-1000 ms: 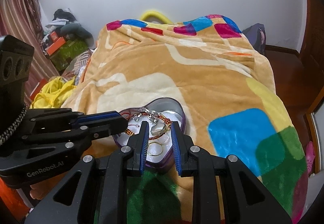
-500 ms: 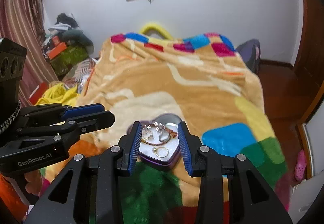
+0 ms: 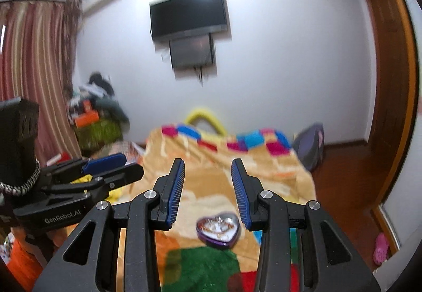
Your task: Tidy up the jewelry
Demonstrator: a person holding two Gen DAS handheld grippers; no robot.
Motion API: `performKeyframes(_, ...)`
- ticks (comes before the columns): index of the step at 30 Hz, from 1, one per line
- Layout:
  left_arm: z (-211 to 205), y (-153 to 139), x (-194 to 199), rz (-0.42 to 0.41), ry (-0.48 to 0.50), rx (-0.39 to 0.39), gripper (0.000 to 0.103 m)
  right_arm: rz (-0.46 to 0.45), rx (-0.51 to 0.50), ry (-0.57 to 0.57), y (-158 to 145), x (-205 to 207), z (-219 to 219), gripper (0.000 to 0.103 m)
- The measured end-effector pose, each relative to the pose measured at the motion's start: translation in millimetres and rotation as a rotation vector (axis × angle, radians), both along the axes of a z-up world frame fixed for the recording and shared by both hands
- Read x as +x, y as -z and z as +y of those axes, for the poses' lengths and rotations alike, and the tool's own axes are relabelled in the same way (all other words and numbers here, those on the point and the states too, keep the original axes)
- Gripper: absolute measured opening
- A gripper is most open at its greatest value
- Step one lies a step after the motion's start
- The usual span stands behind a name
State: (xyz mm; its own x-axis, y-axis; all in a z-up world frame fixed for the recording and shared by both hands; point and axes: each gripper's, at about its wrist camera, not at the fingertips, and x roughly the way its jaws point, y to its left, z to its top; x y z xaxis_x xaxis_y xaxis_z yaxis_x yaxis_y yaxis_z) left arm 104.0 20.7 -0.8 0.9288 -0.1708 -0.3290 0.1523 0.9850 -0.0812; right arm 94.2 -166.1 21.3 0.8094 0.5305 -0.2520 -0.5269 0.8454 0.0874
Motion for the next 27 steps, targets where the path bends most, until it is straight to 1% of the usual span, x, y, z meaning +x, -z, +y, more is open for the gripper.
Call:
performKeyframes(5,-8,-22,-47,-0.123,-0.048,0.032,0.059,-0.116,0.031,0.04,-20,-41,-7,0.034)
performKeyframes(6,-8,-23,-53,-0.141,-0.058,0.037,0.062,-0.135,0.032,0.05,-22,-47,-7,0.038)
performKeyframes(7,-8,-25,-60,-0.159,-0.068,0.038,0.067,-0.153,0.035,0.062,-23,-53,-7,0.045)
performKeyframes(8,-9,-28,-69,-0.178,-0.078,0.037,0.07,-0.175,0.038,0.078,-25,-59,-7,0.048)
performKeyframes(10,-10,-30,-79,-0.202,-0.097,0.033,0.085,-0.206,0.037,0.102,-25,-67,-6,0.056)
performKeyframes(11,-10,-31,-82,-0.214,-0.105,0.034,0.089,-0.215,0.033,0.112,-25,-68,-4,0.058)
performKeyframes(13,-11,-33,-91,-0.24,-0.122,0.039,0.096,-0.231,0.031,0.135,-24,-73,-3,0.069)
performKeyframes(14,-11,-33,-94,-0.249,-0.13,0.045,0.097,-0.236,0.033,0.147,-23,-72,-2,0.073)
performKeyframes(16,-12,-33,-100,-0.257,-0.138,0.052,0.099,-0.245,0.041,0.17,-22,-76,-3,0.088)
performKeyframes(17,-13,-33,-103,-0.259,-0.141,0.054,0.1,-0.248,0.046,0.183,-22,-76,-2,0.09)
performKeyframes(19,-14,-32,-105,-0.257,-0.144,0.054,0.1,-0.243,0.044,0.193,-21,-78,-3,0.097)
performKeyframes(27,-16,-26,-108,-0.245,-0.148,0.054,0.1,-0.224,0.025,0.198,-18,-83,-7,0.098)
